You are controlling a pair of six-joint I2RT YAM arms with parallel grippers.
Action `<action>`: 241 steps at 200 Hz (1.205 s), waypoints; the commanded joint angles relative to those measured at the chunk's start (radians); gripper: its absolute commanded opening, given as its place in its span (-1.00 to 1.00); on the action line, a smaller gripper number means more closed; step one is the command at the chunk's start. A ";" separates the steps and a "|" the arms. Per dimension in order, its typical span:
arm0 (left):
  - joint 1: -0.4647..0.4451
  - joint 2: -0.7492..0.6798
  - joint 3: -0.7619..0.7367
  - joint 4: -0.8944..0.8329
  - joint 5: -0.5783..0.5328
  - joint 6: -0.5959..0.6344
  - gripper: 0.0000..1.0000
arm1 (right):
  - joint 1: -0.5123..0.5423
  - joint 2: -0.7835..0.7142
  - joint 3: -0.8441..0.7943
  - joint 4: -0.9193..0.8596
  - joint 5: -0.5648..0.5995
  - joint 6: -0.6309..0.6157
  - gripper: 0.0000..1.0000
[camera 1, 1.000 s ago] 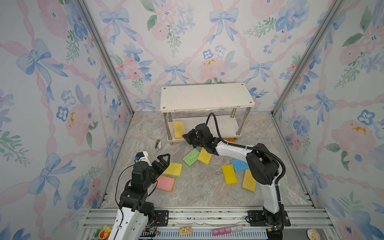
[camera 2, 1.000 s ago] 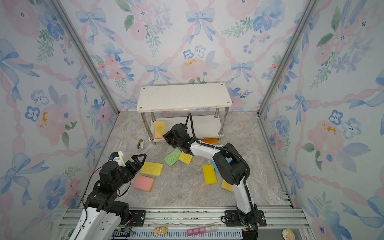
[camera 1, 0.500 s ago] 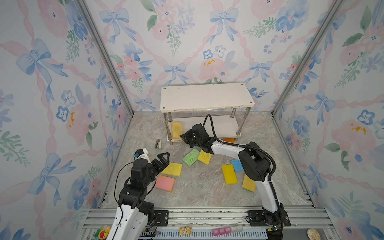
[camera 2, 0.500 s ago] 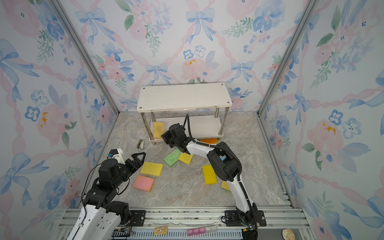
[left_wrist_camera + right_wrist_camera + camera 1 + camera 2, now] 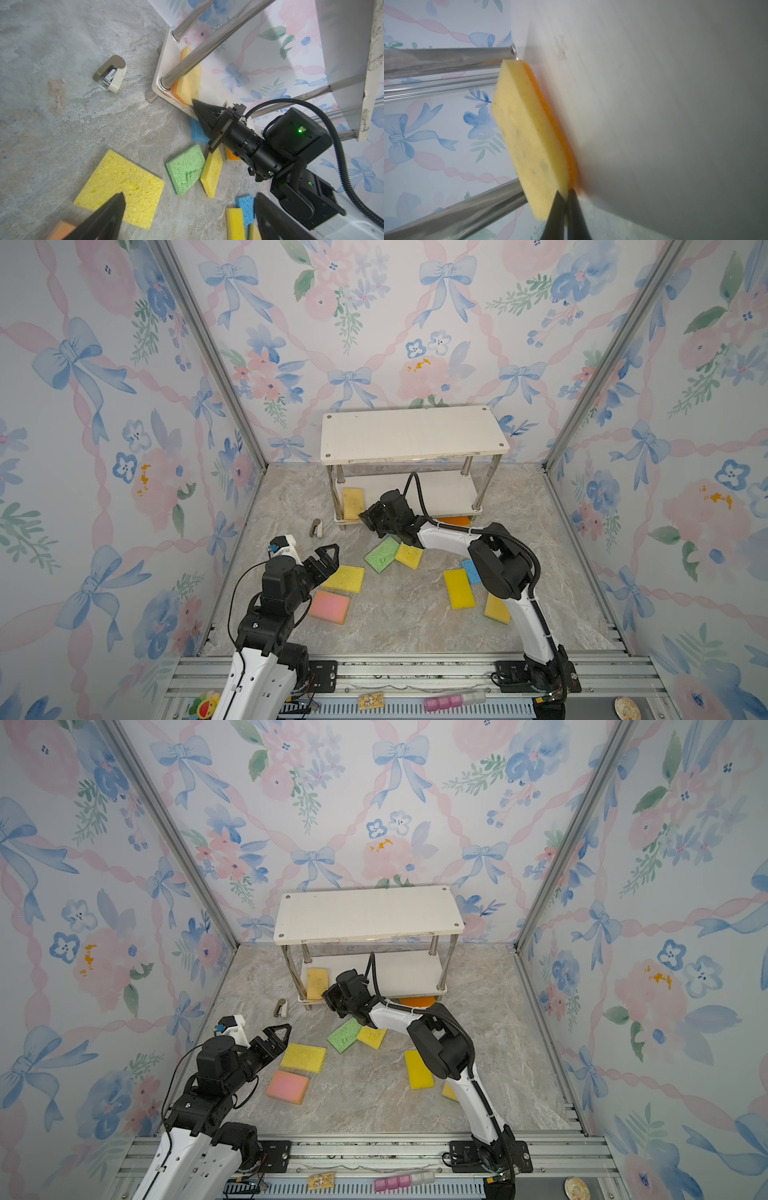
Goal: Place and organize the cleaning sponges onto the shelf
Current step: 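Carry the sponge onto the lower shelf with right gripper while left arm retracts, then open the right gripper to release the sponge on the lower shelf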
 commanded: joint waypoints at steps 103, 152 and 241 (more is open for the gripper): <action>-0.006 -0.002 0.026 -0.022 -0.027 0.035 0.96 | -0.001 -0.009 0.004 -0.009 0.018 -0.008 -0.08; -0.012 -0.004 0.023 -0.023 -0.027 0.028 0.96 | 0.001 -0.083 -0.078 -0.007 0.042 -0.019 0.20; -0.014 -0.020 0.056 -0.021 0.002 0.112 0.96 | -0.010 -0.410 -0.254 -0.268 0.094 -0.214 0.26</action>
